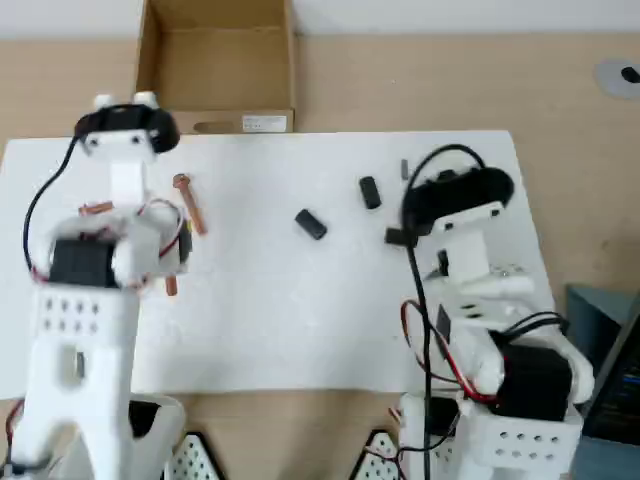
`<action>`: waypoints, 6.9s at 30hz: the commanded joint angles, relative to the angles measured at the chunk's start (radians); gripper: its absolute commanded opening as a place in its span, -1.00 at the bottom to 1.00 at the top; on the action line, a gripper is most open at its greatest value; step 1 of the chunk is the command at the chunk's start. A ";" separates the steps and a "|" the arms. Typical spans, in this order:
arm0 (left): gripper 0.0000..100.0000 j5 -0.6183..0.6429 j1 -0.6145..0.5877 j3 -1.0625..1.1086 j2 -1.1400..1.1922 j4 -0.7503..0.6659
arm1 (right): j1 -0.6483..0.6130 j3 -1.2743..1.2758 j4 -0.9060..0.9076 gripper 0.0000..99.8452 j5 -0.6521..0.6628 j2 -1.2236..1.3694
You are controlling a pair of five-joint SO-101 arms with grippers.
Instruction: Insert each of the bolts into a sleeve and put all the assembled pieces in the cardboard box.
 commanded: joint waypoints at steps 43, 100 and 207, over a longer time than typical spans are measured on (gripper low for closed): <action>-1.00 0.488 0.358 0.560 -1.024 -0.410 | -0.921 0.515 -0.324 -0.98 -0.278 -0.519; -0.59 0.470 0.580 0.497 -1.023 -0.184 | -0.928 0.496 -0.361 -0.98 -0.123 -0.529; -1.00 -0.005 -0.160 1.112 -1.024 -0.364 | -0.452 -2.163 -0.703 -0.71 0.086 2.402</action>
